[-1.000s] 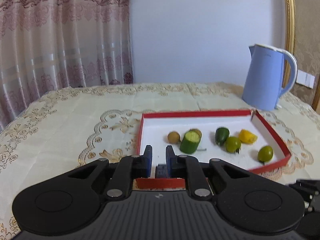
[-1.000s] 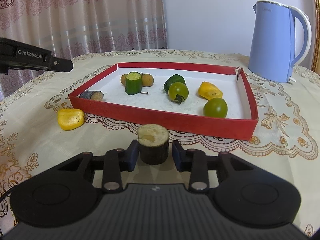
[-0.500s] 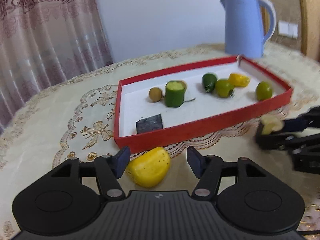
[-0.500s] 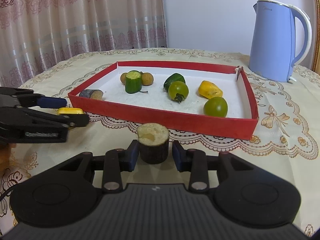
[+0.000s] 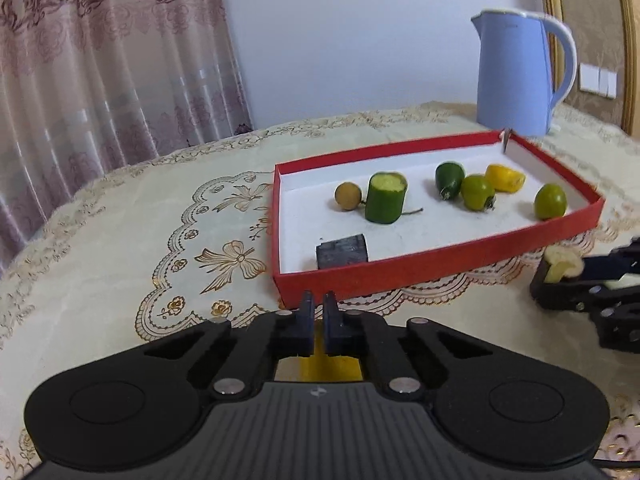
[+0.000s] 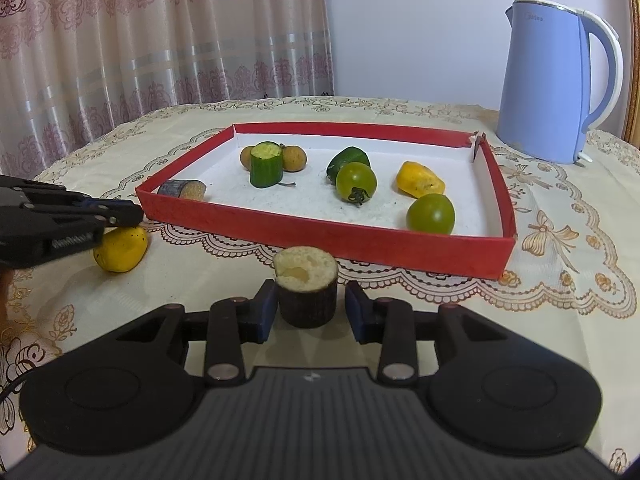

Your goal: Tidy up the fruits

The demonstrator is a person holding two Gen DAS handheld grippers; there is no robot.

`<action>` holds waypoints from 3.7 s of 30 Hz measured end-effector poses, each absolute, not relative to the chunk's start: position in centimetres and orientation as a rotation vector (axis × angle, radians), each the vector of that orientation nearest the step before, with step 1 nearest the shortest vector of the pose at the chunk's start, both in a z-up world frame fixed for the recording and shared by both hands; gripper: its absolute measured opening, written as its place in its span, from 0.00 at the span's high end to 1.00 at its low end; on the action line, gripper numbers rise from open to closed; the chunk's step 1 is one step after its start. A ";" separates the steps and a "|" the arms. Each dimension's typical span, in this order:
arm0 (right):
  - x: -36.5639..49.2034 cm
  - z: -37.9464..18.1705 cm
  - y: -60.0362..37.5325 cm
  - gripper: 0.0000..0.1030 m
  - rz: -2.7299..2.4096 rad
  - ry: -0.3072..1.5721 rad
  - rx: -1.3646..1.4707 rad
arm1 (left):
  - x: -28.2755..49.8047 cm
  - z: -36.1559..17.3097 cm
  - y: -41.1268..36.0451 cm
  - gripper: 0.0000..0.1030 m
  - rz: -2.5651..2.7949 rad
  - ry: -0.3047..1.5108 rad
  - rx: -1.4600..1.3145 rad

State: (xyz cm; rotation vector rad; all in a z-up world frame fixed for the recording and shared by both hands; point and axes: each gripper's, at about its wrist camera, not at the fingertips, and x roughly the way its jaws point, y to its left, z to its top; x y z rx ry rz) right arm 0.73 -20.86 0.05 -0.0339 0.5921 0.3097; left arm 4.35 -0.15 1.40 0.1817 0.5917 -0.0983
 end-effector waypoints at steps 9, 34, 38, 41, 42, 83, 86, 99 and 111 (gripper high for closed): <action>0.7 0.1 -20.9 0.66 0.310 0.592 -0.034 | 3.3 3.3 1.8 0.97 -0.172 0.547 0.084; 0.7 0.1 -20.7 0.54 0.315 0.598 -0.046 | 2.0 -0.5 -0.4 0.36 -0.250 0.592 0.247; 0.9 0.1 -20.4 0.25 0.320 0.605 -0.061 | 2.4 -0.8 -0.1 0.55 -0.224 0.612 0.227; 0.8 0.1 -20.0 0.24 0.329 0.597 -0.085 | 2.8 -0.8 0.5 0.65 -0.194 0.626 0.193; 0.9 0.1 -20.0 0.38 0.335 0.608 -0.087 | 2.9 -0.7 0.6 0.65 -0.192 0.630 0.185; 0.2 0.6 -21.4 0.70 0.303 0.563 -0.013 | 9.6 6.7 -2.7 0.67 -0.245 0.533 0.126; 0.1 0.7 -21.7 0.70 0.301 0.562 0.002 | 12.2 5.9 -4.9 0.67 -0.286 0.579 0.138; -0.8 1.4 -23.0 0.70 0.271 0.540 0.034 | 14.9 2.3 -10.5 0.34 -0.209 0.605 0.332; 3.1 4.2 -23.8 0.70 0.255 0.472 0.053 | 9.3 5.7 2.2 0.22 0.035 0.557 0.049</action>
